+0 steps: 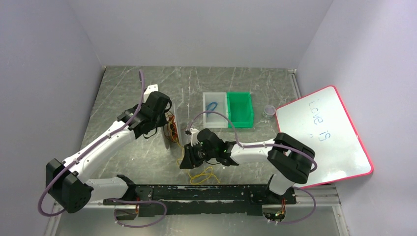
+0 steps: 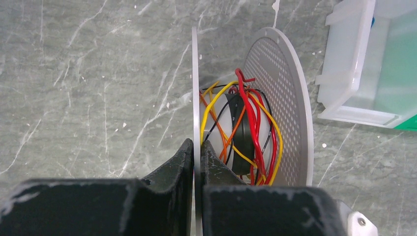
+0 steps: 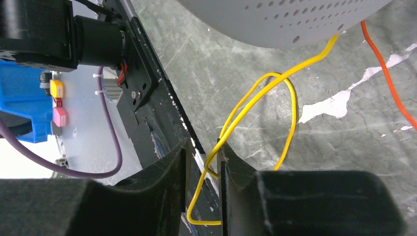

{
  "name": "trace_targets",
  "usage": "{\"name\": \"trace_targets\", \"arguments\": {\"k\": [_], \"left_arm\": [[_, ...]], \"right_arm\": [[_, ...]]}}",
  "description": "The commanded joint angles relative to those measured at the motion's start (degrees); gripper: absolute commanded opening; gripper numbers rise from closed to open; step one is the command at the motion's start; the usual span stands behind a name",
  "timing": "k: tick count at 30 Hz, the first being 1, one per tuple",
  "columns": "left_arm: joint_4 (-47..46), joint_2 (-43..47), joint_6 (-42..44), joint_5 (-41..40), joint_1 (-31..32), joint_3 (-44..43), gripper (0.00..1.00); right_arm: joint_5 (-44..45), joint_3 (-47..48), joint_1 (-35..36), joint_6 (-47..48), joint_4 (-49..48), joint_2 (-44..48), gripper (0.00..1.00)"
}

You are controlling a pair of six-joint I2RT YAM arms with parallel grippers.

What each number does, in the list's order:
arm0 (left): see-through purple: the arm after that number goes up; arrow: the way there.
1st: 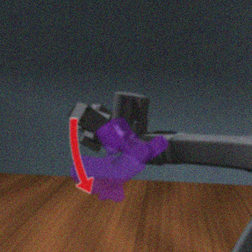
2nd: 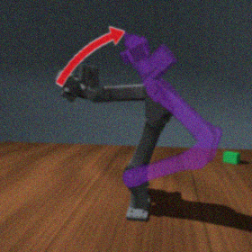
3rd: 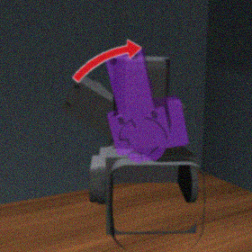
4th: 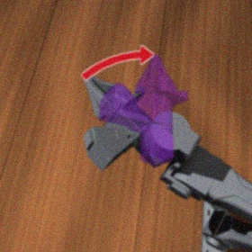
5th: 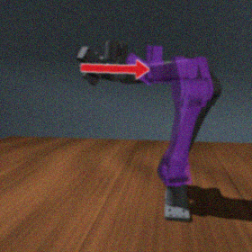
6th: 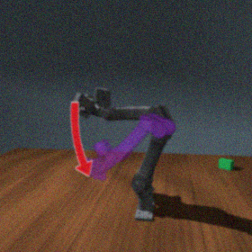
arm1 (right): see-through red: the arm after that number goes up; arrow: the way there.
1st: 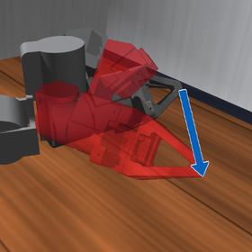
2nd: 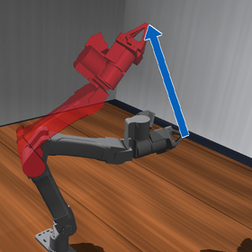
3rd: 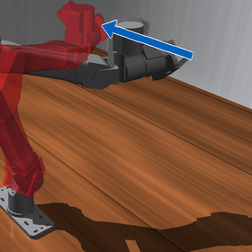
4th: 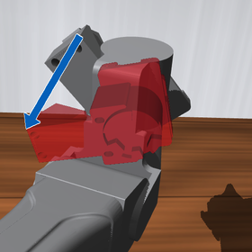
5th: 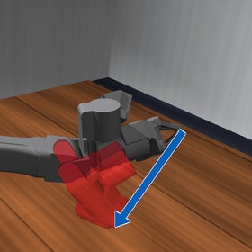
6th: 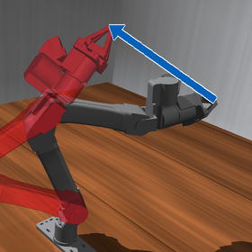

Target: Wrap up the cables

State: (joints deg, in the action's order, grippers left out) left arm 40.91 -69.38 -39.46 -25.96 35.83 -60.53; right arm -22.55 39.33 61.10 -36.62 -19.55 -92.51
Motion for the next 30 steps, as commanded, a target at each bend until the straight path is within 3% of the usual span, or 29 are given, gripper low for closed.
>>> {"name": "trace_targets", "arguments": {"k": [1,9,14,21,30], "left_arm": [[-2.94,-0.98,-0.72,-2.32,0.79,0.41,0.07],[-2.55,-1.62,-0.18,-4.10,1.16,0.13,0.07],[-2.87,-1.76,0.30,-3.93,1.16,-0.20,0.07],[-2.91,-1.76,0.85,-4.01,1.14,-0.20,0.07],[-2.94,-1.69,1.18,-4.00,1.26,-0.18,0.07]], "right_arm": [[1.18,2.17,0.25,1.12,2.57,2.98,0.31],[2.27,1.70,0.29,3.67,10.28,11.74,0.44],[8.20,-0.19,0.25,5.29,19.33,19.37,0.49],[16.94,-3.61,0.16,4.75,29.97,28.20,0.52],[18.34,-6.02,0.28,1.78,38.13,34.55,0.53]]}}
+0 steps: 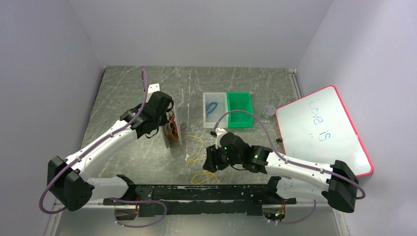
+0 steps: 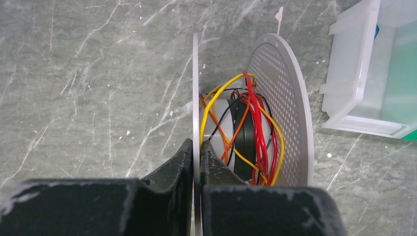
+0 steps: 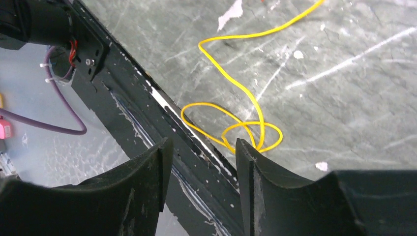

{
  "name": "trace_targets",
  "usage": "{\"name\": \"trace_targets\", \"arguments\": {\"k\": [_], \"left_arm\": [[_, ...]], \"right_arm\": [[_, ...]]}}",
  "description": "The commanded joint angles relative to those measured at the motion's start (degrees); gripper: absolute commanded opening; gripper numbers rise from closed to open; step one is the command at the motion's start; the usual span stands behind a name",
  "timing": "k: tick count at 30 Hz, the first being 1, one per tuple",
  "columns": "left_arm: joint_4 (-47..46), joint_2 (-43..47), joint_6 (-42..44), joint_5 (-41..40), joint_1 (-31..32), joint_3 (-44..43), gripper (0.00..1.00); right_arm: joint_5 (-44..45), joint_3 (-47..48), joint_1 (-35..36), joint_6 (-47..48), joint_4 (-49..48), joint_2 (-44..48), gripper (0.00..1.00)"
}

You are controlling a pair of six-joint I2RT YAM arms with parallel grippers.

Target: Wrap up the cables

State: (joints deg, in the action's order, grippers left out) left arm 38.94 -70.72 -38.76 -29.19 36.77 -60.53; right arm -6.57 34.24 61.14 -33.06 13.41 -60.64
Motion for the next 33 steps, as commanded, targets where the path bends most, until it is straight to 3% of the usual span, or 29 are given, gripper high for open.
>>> {"name": "trace_targets", "arguments": {"k": [1,25,33], "left_arm": [[-0.97,-0.48,0.53,-0.68,0.32,-0.26,0.07],[-0.97,-0.66,2.17,-1.30,0.57,-0.88,0.07],[-0.89,-0.10,2.28,-1.57,0.56,-0.87,0.07]], "right_arm": [[2.99,-1.24,0.21,-2.09,5.67,3.20,0.53],[13.07,-3.75,0.20,-12.17,16.46,12.74,0.55],[10.54,-6.20,0.20,-13.78,9.19,11.20,0.55]]}}
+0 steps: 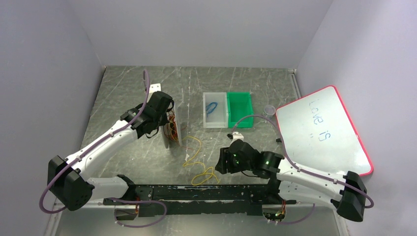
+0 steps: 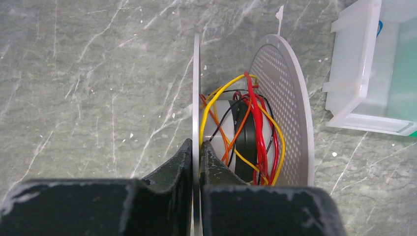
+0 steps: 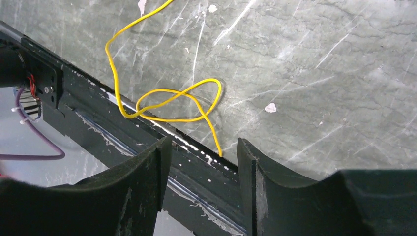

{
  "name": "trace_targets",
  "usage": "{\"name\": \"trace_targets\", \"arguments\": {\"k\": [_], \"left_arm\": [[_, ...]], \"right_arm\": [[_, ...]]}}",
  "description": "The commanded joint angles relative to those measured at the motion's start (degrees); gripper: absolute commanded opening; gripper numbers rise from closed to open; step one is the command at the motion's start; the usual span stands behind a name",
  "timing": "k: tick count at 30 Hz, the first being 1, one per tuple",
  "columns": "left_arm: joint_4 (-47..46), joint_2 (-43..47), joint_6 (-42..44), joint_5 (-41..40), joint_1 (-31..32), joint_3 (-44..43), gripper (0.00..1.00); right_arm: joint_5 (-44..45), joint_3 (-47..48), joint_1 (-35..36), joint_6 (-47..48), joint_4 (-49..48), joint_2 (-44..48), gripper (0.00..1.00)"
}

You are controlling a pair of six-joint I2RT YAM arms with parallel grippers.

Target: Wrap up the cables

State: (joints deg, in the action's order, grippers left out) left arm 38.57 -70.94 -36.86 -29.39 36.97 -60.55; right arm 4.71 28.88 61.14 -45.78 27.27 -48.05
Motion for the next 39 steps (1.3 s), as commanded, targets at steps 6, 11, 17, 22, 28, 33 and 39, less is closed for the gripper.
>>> {"name": "trace_targets", "arguments": {"k": [6,11,17,22,28,33,39], "left_arm": [[-0.21,0.42,0.21,-1.68,0.47,-0.49,0.07],[0.06,0.88,0.25,-1.59,0.46,-0.27,0.07],[0.19,1.52,0.29,-1.67,0.47,-0.25,0.07],[0.41,1.37,0.34,-1.79,0.47,-0.44,0.07],[0.11,1.17,0.37,-1.65,0.47,-0.44,0.07],[0.37,0.76,0.32,-1.73,0.47,-0.58,0.07],[0.47,-0.01,0.25,-2.08,0.46,-0.87,0.07]], "right_arm": [[-6.56,1.90,0.20,3.93,-13.09,-7.94,0.55],[-11.27,3.90,0.29,6.97,-17.68,-12.95,0.55],[-13.02,6.54,0.65,9.08,-19.66,-16.75,0.55],[-13.56,7.17,0.80,9.48,-20.18,-17.84,0.54],[-11.25,6.54,0.84,10.79,-19.42,-19.56,0.52],[-11.89,7.89,0.86,12.84,-19.36,-22.65,0.45],[-12.81,10.22,1.31,14.76,-18.02,-22.86,0.00]]}}
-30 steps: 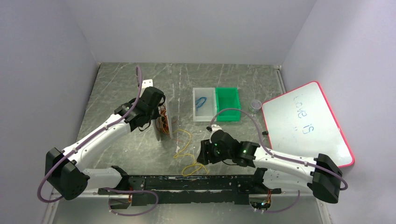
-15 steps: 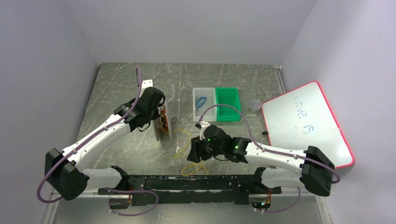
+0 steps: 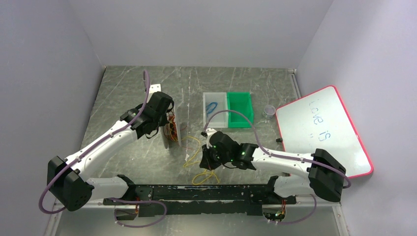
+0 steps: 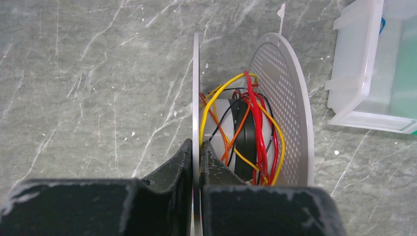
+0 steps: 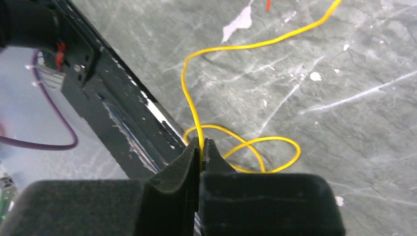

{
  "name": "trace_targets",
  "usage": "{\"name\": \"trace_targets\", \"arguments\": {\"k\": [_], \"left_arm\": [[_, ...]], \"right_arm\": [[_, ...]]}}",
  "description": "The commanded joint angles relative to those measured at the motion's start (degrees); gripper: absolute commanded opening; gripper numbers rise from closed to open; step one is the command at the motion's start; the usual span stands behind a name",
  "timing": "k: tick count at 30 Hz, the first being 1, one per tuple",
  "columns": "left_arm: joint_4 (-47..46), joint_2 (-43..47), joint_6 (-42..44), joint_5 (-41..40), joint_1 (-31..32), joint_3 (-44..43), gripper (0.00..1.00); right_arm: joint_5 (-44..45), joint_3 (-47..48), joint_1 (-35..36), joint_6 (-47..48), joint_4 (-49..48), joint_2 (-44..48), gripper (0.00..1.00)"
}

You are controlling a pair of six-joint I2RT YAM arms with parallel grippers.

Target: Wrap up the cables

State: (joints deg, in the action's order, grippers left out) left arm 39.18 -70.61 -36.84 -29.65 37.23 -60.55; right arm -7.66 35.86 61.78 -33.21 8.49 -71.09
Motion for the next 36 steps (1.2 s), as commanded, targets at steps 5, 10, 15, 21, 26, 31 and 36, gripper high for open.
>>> {"name": "trace_targets", "arguments": {"k": [5,10,15,21,26,31,36], "left_arm": [[-0.37,-1.20,0.10,-2.47,0.20,-1.20,0.07],[-0.66,-2.71,0.16,-3.46,0.16,-2.75,0.07],[-0.66,-5.37,0.48,-4.61,0.21,-4.48,0.07],[-0.78,-7.13,0.97,-4.98,0.56,-4.72,0.07],[-1.32,-5.71,2.84,-5.89,1.71,-3.77,0.07],[-1.59,-3.67,4.01,-5.96,2.75,-2.25,0.07],[-3.02,-0.94,4.48,-4.79,3.52,0.04,0.07]], "right_arm": [[-3.18,5.63,1.68,6.13,6.56,3.94,0.00],[-12.10,9.71,2.42,9.26,14.42,9.50,0.00],[-15.62,16.00,3.37,10.51,23.30,14.45,0.00],[-10.05,26.39,3.35,11.24,28.83,17.69,0.00],[-1.34,34.82,3.36,12.82,30.65,15.82,0.00],[2.94,42.40,3.37,15.48,29.75,12.30,0.00],[10.16,49.47,3.39,18.18,29.34,9.59,0.00]]}}
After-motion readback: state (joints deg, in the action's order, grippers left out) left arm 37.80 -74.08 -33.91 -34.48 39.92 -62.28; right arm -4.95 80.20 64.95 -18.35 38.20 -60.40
